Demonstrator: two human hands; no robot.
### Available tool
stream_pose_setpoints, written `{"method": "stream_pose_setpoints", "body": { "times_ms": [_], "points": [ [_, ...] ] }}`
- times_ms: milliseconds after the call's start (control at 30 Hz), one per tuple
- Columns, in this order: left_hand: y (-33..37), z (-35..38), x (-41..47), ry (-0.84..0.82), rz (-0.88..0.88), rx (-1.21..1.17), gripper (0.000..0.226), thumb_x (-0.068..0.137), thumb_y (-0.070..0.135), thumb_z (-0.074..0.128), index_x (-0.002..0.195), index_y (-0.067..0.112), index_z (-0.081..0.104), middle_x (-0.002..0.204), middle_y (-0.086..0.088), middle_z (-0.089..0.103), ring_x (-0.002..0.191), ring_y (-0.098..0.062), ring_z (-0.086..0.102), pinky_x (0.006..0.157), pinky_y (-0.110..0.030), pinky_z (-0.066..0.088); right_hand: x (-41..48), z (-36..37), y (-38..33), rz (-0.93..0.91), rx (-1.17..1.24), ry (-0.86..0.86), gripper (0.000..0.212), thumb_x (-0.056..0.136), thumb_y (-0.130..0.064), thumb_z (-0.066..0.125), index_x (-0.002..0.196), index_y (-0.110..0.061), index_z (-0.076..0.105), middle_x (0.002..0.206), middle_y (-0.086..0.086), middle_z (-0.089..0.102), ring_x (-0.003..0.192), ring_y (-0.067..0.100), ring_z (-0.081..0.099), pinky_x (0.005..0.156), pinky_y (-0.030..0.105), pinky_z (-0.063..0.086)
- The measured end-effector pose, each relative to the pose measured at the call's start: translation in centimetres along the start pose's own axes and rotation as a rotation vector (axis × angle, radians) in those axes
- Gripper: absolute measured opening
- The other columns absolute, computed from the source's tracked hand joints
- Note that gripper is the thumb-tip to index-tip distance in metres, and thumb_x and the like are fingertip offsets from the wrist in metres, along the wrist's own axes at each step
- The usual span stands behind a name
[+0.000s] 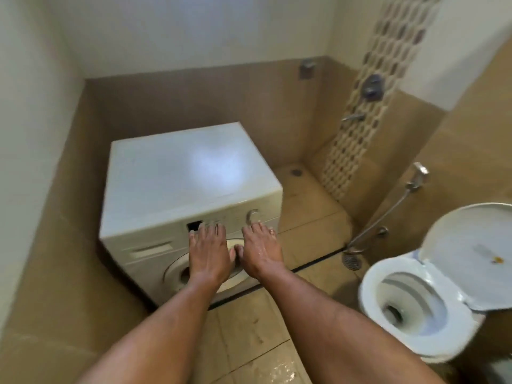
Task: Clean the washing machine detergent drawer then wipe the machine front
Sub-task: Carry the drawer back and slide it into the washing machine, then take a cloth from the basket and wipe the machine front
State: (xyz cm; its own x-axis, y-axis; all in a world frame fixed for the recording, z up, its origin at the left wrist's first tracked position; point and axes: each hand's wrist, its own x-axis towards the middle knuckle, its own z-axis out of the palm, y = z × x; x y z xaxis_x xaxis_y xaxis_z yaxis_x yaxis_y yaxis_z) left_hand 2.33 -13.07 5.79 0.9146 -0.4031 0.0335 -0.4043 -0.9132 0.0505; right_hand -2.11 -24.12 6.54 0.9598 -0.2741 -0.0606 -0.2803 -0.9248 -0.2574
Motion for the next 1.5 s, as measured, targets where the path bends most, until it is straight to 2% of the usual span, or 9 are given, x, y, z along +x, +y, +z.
{"method": "stream_pose_setpoints", "body": {
  "times_ms": [333,467,700,867,1033,1167,1300,1400,1500],
  "points": [
    [22.7,-15.6,7.0,0.379,0.57,-0.127,0.065,0.082,0.055,0.057,0.13,0.011,0.055,0.131,-0.01,0.059,0.125,-0.031,0.049,0.101,-0.049,0.043,-3.4,-22.2,17.4,0.366,-0.136,0.412,0.051,0.098,-0.045,0.048,0.141,-0.017,0.046,0.155,0.009,0.035,0.146,0.026,0.024,0.119,0.047,0.022],
    [29.8,-22.1,8.6,0.519,0.786,-0.194,0.059,0.084,0.056,0.05,0.123,0.013,0.059,0.128,-0.009,0.06,0.125,-0.03,0.048,0.102,-0.05,0.043,-5.5,-30.8,21.7,0.499,-0.224,0.513,0.055,0.1,-0.044,0.044,0.147,-0.016,0.04,0.159,0.011,0.029,0.148,0.029,0.021,0.119,0.049,0.023],
    [39.3,-32.1,10.3,0.712,1.078,-0.239,0.054,0.088,0.055,0.046,0.122,0.014,0.055,0.127,-0.008,0.057,0.123,-0.027,0.048,0.096,-0.047,0.048,-9.2,-42.2,26.6,0.66,-0.4,0.692,0.054,0.096,-0.049,0.047,0.139,-0.016,0.048,0.148,0.013,0.042,0.138,0.032,0.038,0.112,0.053,0.034],
    [46.3,-38.2,13.6,0.883,1.18,-0.187,0.054,0.089,0.055,0.043,0.122,0.013,0.054,0.127,-0.01,0.058,0.121,-0.028,0.049,0.093,-0.045,0.047,-9.8,-49.7,32.2,0.697,-0.475,0.787,0.057,0.095,-0.049,0.048,0.142,-0.018,0.043,0.15,0.011,0.04,0.136,0.031,0.039,0.107,0.051,0.04],
    [55.0,-43.3,19.3,1.026,1.176,-0.108,0.057,0.09,0.054,0.04,0.123,0.011,0.055,0.126,-0.011,0.06,0.116,-0.03,0.053,0.089,-0.045,0.047,-8.4,-57.2,40.4,0.663,-0.56,0.87,0.059,0.094,-0.053,0.046,0.141,-0.018,0.041,0.144,0.008,0.045,0.13,0.029,0.042,0.098,0.047,0.046],
    [63.0,-46.0,24.1,1.015,1.111,-0.134,0.059,0.094,0.056,0.036,0.127,0.01,0.053,0.132,-0.011,0.058,0.122,-0.029,0.05,0.095,-0.045,0.045,-6.6,-63.0,49.3,0.624,-0.6,0.895,0.055,0.094,-0.052,0.047,0.137,-0.018,0.043,0.14,0.007,0.049,0.126,0.028,0.046,0.091,0.044,0.047],
    [70.7,-47.4,28.6,0.907,1.081,-0.241,0.061,0.097,0.055,0.038,0.135,0.009,0.049,0.14,-0.01,0.052,0.131,-0.028,0.044,0.104,-0.045,0.041,-4.2,-67.5,57.8,0.665,-0.516,0.894,0.059,0.097,-0.055,0.041,0.141,-0.016,0.036,0.135,0.012,0.052,0.121,0.031,0.049,0.087,0.043,0.046],
    [75.8,-47.3,31.8,0.744,1.016,-0.441,0.065,0.098,0.056,0.038,0.143,0.009,0.045,0.15,-0.008,0.044,0.138,-0.027,0.039,0.108,-0.043,0.038,-2.3,-69.3,63.4,0.692,-0.405,0.903,0.066,0.098,-0.061,0.034,0.144,-0.014,0.032,0.126,0.015,0.058,0.113,0.034,0.055,0.081,0.041,0.045],
    [80.5,-46.6,34.4,0.48,0.901,-0.739,0.071,0.098,0.057,0.04,0.149,0.007,0.038,0.156,-0.011,0.037,0.14,-0.03,0.039,0.112,-0.041,0.033,-1.0,-69.9,68.0,0.698,-0.285,0.93,0.075,0.096,-0.068,0.03,0.145,-0.011,0.032,0.125,0.018,0.06,0.109,0.034,0.059,0.075,0.037,0.043]
  ]
}}
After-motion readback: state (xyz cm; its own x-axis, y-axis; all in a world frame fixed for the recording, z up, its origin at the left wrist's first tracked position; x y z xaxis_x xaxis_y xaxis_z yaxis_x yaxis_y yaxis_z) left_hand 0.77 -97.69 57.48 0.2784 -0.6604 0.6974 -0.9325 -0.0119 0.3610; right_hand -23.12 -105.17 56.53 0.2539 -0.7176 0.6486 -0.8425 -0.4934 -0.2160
